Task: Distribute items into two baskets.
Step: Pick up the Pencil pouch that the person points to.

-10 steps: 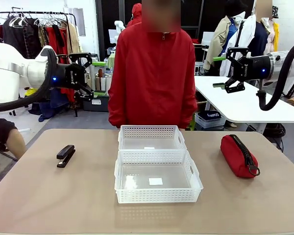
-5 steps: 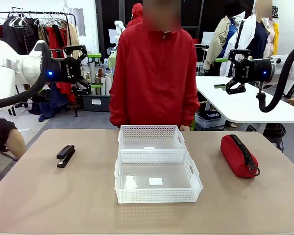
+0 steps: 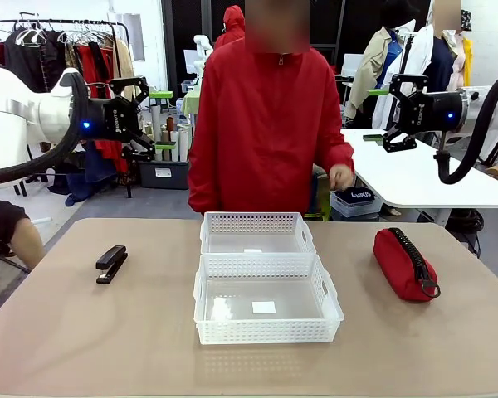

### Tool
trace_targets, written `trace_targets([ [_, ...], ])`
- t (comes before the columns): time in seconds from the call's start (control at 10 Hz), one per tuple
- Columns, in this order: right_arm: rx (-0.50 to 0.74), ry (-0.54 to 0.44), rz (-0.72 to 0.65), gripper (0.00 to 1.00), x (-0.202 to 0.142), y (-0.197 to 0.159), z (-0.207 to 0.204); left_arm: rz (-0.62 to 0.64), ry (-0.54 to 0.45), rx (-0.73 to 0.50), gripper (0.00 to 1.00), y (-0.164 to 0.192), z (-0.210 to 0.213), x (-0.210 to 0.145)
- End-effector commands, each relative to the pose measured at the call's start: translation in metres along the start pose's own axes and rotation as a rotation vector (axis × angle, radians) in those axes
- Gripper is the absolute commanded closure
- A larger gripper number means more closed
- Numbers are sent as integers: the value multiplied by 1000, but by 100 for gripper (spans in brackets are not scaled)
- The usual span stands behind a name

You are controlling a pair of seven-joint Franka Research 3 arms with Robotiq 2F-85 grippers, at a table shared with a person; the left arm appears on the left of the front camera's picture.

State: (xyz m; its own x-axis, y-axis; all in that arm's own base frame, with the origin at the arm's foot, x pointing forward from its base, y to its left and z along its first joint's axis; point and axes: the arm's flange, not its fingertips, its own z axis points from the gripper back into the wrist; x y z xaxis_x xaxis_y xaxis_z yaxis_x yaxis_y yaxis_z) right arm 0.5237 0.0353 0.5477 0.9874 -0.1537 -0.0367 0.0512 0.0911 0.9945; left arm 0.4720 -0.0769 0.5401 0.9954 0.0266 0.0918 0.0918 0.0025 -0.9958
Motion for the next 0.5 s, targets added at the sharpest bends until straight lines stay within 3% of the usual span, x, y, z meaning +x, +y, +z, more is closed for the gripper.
trace_targets([
  [0.0,-4,-3,-5,0,2,-3,0,5,-3,-5,0,-2,1,0],
  [0.4,-4,-3,-5,0,2,-3,0,5,-3,-5,0,-2,1,0],
])
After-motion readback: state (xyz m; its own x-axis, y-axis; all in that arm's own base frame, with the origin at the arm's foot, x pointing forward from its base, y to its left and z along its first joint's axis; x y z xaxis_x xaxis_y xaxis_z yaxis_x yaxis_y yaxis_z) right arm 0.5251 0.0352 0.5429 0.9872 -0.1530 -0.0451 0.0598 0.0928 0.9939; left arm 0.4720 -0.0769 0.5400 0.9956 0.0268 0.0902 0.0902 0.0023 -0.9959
